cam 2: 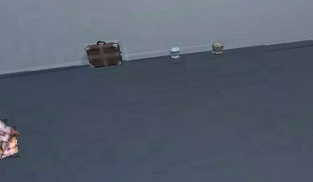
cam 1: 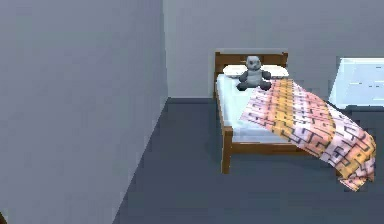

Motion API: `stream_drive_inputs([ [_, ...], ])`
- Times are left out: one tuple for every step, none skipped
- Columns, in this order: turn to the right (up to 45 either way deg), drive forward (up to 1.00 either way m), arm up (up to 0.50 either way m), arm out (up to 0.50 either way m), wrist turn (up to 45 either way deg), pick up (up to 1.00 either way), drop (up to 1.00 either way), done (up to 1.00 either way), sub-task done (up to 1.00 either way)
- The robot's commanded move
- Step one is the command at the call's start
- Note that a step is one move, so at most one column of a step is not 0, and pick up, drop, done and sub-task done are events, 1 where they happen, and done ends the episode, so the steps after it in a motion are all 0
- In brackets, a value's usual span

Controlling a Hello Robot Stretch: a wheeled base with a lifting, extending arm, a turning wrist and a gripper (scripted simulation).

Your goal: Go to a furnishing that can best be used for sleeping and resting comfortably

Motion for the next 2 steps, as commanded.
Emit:
stream_drive_inputs([
  [-6.0, 0.00, 0.00, 0.00, 0.0, 0.00, 0.00, 0.00, 0.00],
  [0.0, 0.95, 0.00, 0.00, 0.0, 0.00, 0.00, 0.00, 0.00],
])
